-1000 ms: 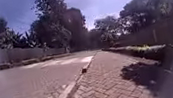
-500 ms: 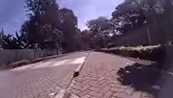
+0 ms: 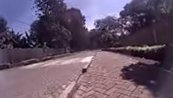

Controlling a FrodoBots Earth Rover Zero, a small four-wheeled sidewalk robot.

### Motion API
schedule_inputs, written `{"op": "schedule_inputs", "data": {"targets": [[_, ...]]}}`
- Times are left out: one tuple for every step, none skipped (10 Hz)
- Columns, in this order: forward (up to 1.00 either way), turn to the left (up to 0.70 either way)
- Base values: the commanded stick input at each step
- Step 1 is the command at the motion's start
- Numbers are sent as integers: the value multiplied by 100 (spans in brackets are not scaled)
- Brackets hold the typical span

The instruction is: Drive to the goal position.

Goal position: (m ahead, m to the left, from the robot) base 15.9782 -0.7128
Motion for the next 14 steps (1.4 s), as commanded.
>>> {"op": "schedule_inputs", "data": {"targets": [[70, -35], [70, -35], [70, -35], [70, -35], [70, -23], [70, -7], [70, 0], [70, 0], [70, 0], [70, 0], [70, 0], [70, 0], [70, 0], [70, 0]]}}
